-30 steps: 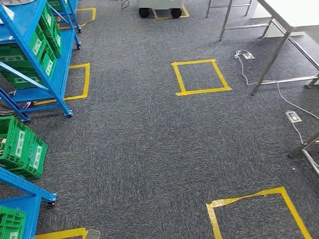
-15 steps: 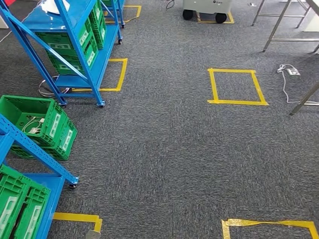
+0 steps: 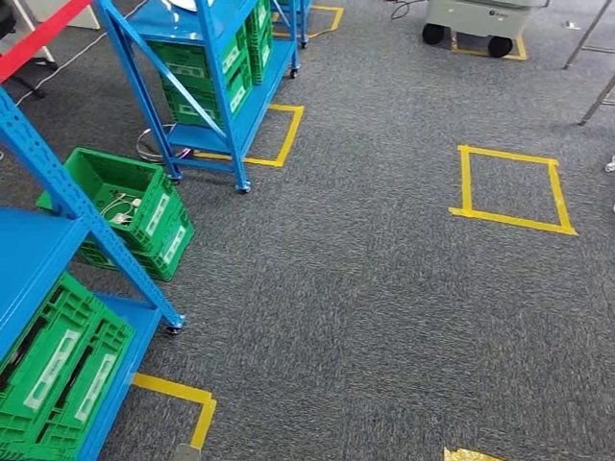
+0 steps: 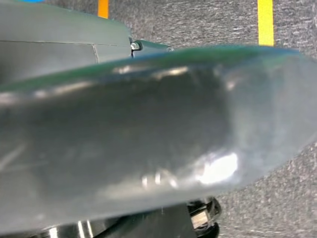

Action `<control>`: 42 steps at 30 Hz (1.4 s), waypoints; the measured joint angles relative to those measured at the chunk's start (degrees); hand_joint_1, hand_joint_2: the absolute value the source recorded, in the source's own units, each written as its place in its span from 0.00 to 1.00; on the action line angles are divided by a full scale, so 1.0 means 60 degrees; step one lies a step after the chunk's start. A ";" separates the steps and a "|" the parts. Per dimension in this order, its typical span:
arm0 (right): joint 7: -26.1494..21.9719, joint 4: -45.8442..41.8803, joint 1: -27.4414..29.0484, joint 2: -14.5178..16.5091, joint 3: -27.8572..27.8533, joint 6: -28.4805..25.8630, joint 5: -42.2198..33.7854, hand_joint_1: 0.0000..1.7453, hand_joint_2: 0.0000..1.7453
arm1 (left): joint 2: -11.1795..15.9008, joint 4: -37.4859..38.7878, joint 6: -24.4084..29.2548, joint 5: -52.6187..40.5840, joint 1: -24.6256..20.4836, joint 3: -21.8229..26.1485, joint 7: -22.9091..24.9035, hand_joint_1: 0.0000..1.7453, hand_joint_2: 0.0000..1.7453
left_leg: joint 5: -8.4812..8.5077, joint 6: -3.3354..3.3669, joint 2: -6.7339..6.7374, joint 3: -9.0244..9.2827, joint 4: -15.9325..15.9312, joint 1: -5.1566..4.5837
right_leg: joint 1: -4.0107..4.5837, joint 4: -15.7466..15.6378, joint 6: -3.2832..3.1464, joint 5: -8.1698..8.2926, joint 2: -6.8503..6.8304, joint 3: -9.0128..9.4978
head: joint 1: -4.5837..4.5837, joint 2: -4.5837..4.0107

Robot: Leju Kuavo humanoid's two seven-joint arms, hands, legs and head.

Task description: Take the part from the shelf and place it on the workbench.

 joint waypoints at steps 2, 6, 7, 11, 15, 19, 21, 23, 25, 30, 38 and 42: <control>-0.0183 0.0000 -0.0076 -0.0019 0.0000 -0.0052 0.0006 0.00 0.00 | 0.0008 0.0000 -0.0011 0.0040 0.0013 0.0016 -0.0151 0.00 0.00 | 0.0017 0.0112 -0.0214 -0.0004 -0.0024 0.0018 | -0.0029 0.0054 0.0081 -0.0095 0.0003 0.0058 | 0.0005 0.0000; -0.0316 0.0003 -0.0106 -0.0056 -0.0003 -0.0245 0.0023 0.00 0.00 | 0.0034 0.0000 -0.0126 0.0086 -0.0057 0.0124 -0.0282 0.00 0.00 | 0.0081 0.0277 -0.0651 -0.0015 -0.0046 0.0086 | -0.0109 0.2065 0.0226 -0.1182 0.1001 -0.0823 | 0.0073 0.0000; -0.0263 0.0004 -0.0089 -0.0065 -0.0007 -0.0283 0.0021 0.00 0.00 | 0.0035 0.0000 -0.0166 0.0094 -0.0071 0.0158 -0.0227 0.00 0.00 | 0.0083 0.0289 -0.0786 -0.0016 -0.0044 0.0086 | -0.0115 0.2642 0.0236 -0.1372 0.1086 -0.1122 | 0.0079 0.0000; 0.0076 0.0002 -0.0088 -0.0126 -0.0074 -0.0417 -0.0044 0.00 0.00 | 0.0003 0.0000 -0.0363 0.0166 -0.0058 0.0309 0.0200 0.00 0.00 | 0.0085 0.0241 -0.1359 0.0021 -0.0026 0.0118 | -0.0202 0.1553 0.0256 -0.0382 0.1440 -0.0822 | 0.0083 0.0000; 0.0167 0.0007 -0.0093 -0.0142 -0.0123 -0.0458 -0.0062 0.00 0.00 | -0.0021 0.0001 -0.0429 0.0171 -0.0072 0.0412 0.0283 0.00 0.00 | 0.0140 0.0009 -0.1841 -0.0106 0.0026 0.0131 | -0.0308 0.0161 0.0223 0.0102 0.2109 -0.0238 | 0.0094 0.0000; 0.0241 0.0007 -0.0093 -0.0159 -0.0184 -0.0582 -0.0041 0.00 0.00 | -0.0053 0.0017 -0.0446 0.0162 -0.0019 0.0479 0.0429 0.00 0.00 | -0.0207 -0.0167 -0.1258 -0.0457 0.0552 0.0130 | -0.0262 0.0116 -0.0055 0.0210 0.1576 -0.0221 | 0.0023 0.0000; 0.0229 0.0007 -0.0057 -0.0168 -0.0193 -0.0647 -0.0010 0.00 0.00 | -0.0070 0.0018 -0.0431 0.0164 -0.0055 0.0507 0.0445 0.00 0.00 | -0.0853 -0.0206 -0.0722 -0.1008 0.1740 0.0107 | -0.0212 0.0102 -0.0131 0.0211 0.1249 -0.0228 | -0.0032 0.0000; 0.0168 0.0007 -0.0047 -0.0184 -0.0203 -0.0667 0.0027 0.00 0.00 | -0.0077 0.0018 -0.0388 0.0184 -0.0065 0.0567 0.0350 0.00 0.00 | -0.1158 -0.0218 -0.0627 -0.1409 0.2640 0.0111 | -0.0180 0.0103 -0.0155 0.0196 0.0907 -0.0238 | -0.0034 0.0000; 0.0089 0.0007 -0.0078 -0.0194 -0.0209 -0.0646 0.0050 0.00 0.00 | -0.0072 0.0018 -0.0340 0.0239 -0.0048 0.0665 0.0160 0.00 0.00 | -0.0809 -0.0202 -0.0571 -0.1154 0.2257 0.0106 | -0.0169 0.0104 -0.0160 0.0183 0.0624 -0.0227 | -0.0036 0.0000; -0.0039 0.0007 -0.0082 -0.0221 -0.0220 -0.0600 0.0142 0.00 0.00 | -0.0033 0.0018 -0.0333 0.0349 -0.0139 0.0890 -0.0304 0.00 0.00 | -0.0038 -0.0028 0.0085 0.0045 0.0046 -0.0002 | -0.0068 0.0137 0.0019 0.0086 0.0098 -0.0150 | -0.0023 0.0000; -0.0144 0.0004 0.0034 -0.0295 -0.0222 -0.0606 0.0230 0.00 0.00 | -0.0062 0.0018 -0.0284 0.0365 -0.0126 0.1146 -0.0245 0.00 0.00 | 0.0068 0.0290 -0.0801 0.0005 -0.0039 0.0102 | -0.0142 0.2886 0.0306 -0.1228 0.1116 -0.1392 | 0.0088 0.0000; -0.0141 0.0004 0.0063 -0.0301 -0.0221 -0.0678 0.0263 0.00 0.00 | -0.0085 0.0018 -0.0321 0.0365 -0.0114 0.1198 -0.0039 0.00 0.00 | 0.0093 0.0211 -0.1341 0.0024 -0.0017 0.0134 | -0.0225 0.1338 0.0306 -0.0164 0.1518 -0.0771 | 0.0092 0.0000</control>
